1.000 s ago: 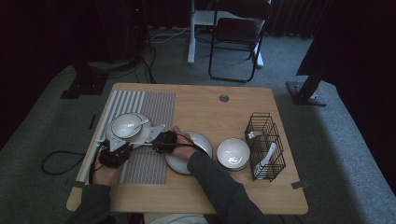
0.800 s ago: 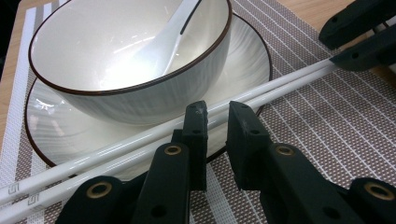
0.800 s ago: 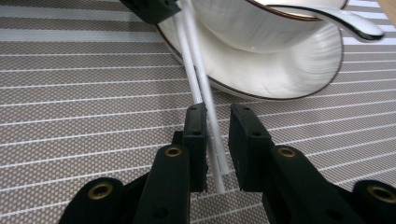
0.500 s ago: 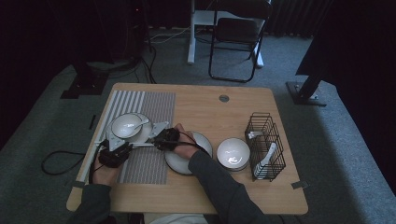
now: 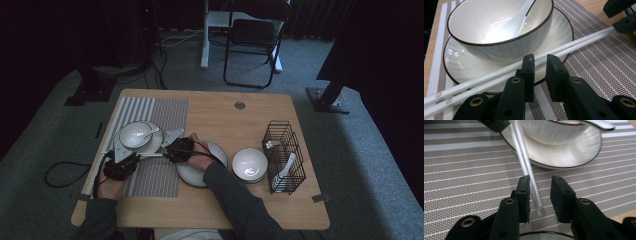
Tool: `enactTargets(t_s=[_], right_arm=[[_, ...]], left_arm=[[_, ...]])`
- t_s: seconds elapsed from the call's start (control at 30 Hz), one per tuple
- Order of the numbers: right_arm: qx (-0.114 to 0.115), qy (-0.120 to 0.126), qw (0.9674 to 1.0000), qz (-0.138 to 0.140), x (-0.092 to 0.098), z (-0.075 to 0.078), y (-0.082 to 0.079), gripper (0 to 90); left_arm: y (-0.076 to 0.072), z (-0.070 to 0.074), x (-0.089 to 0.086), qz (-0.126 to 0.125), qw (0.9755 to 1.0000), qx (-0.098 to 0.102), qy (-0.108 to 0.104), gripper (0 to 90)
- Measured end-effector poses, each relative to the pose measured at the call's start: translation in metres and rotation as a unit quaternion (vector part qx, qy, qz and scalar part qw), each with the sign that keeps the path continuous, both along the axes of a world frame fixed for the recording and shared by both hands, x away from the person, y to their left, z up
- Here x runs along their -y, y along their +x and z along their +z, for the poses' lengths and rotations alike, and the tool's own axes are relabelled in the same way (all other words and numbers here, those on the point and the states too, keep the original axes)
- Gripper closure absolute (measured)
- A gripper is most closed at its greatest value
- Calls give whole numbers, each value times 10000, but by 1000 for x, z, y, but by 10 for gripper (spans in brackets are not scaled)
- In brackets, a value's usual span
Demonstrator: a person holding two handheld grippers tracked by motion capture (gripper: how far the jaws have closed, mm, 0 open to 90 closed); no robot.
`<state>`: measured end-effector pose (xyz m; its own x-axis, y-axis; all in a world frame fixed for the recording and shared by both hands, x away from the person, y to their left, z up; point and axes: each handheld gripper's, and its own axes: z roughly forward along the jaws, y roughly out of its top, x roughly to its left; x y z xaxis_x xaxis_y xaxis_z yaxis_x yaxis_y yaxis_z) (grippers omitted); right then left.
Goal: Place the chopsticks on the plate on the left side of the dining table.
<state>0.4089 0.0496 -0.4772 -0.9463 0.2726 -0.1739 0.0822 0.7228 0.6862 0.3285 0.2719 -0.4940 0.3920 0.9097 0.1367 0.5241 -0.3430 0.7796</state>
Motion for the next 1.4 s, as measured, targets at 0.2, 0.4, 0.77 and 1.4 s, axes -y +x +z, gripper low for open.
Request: enactTargets(t_s=[0.2,0.4,0.77,1.4], right_arm=[[-50,-124,9999,30,-4,-5,1,676],[-80,-188,9998,23,-5,-7,1,728],[-48,-220,9997,83,-5,-8,-3,775],[131,272,9983,-501,26,12,-15,607]], left_arm=[[1,0,0,4,10000,3,8,777],[2,0,0,6,10000,-6,14,777],[3,-1,0,12,10000,-13,27,777],[-4,12,-1,51,9995,308,64,717]])
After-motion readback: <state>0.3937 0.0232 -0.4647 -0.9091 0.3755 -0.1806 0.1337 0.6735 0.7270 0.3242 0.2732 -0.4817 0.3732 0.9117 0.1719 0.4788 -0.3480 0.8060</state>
